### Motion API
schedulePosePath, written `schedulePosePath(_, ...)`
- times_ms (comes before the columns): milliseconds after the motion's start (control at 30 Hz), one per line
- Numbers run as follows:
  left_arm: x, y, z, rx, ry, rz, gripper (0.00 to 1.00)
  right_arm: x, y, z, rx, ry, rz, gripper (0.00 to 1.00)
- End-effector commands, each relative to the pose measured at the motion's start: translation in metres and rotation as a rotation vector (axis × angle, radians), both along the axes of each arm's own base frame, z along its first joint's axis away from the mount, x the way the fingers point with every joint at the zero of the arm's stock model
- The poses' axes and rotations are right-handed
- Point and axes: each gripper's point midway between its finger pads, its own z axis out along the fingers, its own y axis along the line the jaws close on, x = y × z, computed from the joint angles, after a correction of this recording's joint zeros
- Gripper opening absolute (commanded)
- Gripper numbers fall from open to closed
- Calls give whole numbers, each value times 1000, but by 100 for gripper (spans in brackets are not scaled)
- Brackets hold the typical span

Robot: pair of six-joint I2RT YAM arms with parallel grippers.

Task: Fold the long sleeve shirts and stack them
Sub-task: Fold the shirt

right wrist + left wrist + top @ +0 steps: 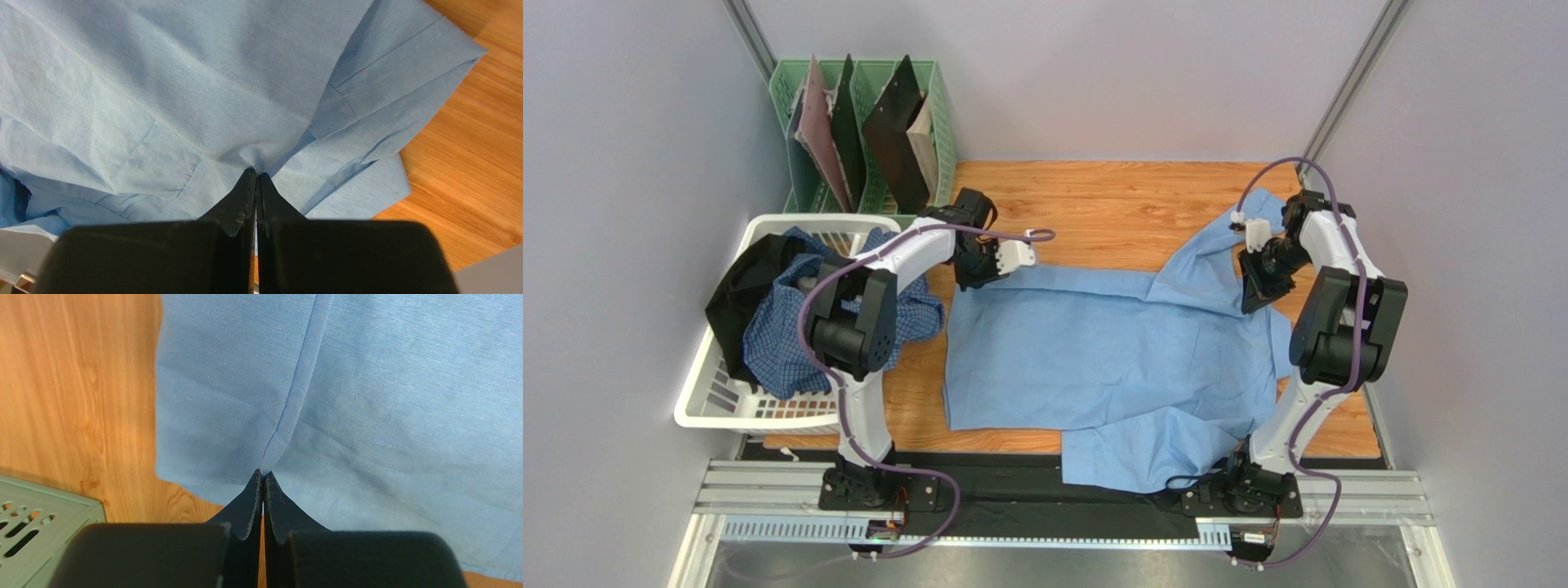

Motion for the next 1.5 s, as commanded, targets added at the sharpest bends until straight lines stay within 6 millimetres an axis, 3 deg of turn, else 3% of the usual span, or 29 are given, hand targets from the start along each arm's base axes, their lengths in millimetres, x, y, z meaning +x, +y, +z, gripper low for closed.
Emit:
schedulePosePath(0,6,-1,46,-25,-81,-36,0,-2,-8,18,-41,-28,35,0)
schedulePosePath(133,2,4,51,-10,-95,-62,0,-13,-12,11,-58,-8,54,0)
schedulePosePath(333,-11,14,19,54,-28,-88,0,-26,-15,-10,-70,39,78,0)
schedulePosePath(433,-17,17,7,74,10,-103,15,-36,-5,-13,-21,91,112,24)
schedulePosePath(467,-21,19,7,75,24,-102,27,-37,-3,-8,-6,96,115,38)
schedulePosePath(500,-23,16,11,57,27,-103,33,-33,-3,-1,-3,72,108,44)
schedulePosePath(633,-22,-7,43,-79,27,-40,46,0,4,30,59,-44,7,50)
schedulePosePath(667,-14,-14,58,-115,2,-28,47,11,7,32,81,-74,-21,48)
schedulePosePath(733,-9,-25,67,-179,6,21,48,23,13,27,87,-81,-68,47)
schedulePosePath(867,16,-33,49,-163,8,115,48,46,20,-2,36,-94,-89,42)
schedulePosePath(967,21,-33,28,-147,51,166,46,53,22,-26,5,-64,-88,41)
schedulePosePath(1100,21,-37,14,-158,84,197,44,61,19,-44,-14,-50,-77,41)
schedulePosePath(1133,20,-38,14,-164,90,196,44,63,19,-42,-6,-54,-73,41)
schedulePosePath(1233,11,-43,24,-207,106,182,48,82,16,-10,65,-149,-97,49)
schedulePosePath(1267,7,-48,29,-239,117,170,48,101,6,12,86,-225,-122,52)
schedulePosePath(1300,5,-51,35,-258,117,170,50,110,2,19,107,-246,-159,56)
schedulePosePath(1333,4,-53,44,-279,109,170,57,126,-6,32,116,-298,-191,66)
schedulePosePath(1367,2,-57,50,-306,114,165,62,145,-22,50,115,-366,-240,69)
schedulePosePath(1467,-1,-66,72,-370,112,174,76,178,-56,49,77,-405,-406,75)
